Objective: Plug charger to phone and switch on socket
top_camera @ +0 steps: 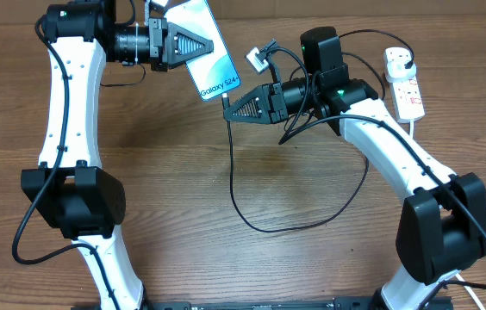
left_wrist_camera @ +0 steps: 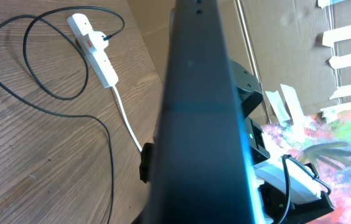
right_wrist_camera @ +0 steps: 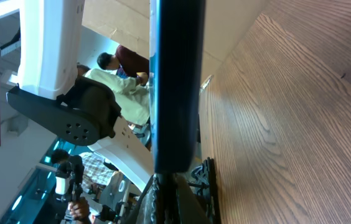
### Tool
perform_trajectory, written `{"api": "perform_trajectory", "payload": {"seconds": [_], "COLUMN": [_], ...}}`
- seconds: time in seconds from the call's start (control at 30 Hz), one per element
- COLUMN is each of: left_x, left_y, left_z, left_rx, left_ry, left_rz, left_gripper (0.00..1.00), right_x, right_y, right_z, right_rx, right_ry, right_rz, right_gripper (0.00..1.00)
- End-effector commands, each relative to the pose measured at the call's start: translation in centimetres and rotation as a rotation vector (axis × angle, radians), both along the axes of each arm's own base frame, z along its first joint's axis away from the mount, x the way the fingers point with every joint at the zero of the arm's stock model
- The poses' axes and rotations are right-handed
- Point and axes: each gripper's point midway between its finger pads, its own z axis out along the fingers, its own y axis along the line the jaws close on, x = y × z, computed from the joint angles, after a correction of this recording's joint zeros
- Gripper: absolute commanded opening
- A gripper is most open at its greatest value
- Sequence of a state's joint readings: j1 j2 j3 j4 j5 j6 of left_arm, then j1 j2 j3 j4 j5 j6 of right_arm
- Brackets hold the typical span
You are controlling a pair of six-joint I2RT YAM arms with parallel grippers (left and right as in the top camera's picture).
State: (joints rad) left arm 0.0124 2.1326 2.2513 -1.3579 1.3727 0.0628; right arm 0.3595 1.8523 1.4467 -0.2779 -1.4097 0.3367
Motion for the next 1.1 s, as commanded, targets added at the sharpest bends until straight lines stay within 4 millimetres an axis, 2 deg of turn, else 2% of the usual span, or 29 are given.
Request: {"api": "perform_trajectory", "payload": {"seconds": [0.0, 1.07], "left_x": [-1.13, -1.13], "left_y": [-0.87, -0.87], "left_z": [1.92, 1.93], "left_rx": [-0.034, -0.034], "left_ry": [-0.052, -0.052], "left_rz": [-0.034, -0.034], "left_gripper": [0.04, 0.04], "right_x": [0.08, -0.15], "right_y": [-0.58, -0.67], "right_z": [1.44, 1.10], "right_rx": [0.016, 0.001], "right_ry": [-0.030, 0.010], "right_rz": [-0.009, -0.009], "right_gripper": [0.04, 0.04]}}
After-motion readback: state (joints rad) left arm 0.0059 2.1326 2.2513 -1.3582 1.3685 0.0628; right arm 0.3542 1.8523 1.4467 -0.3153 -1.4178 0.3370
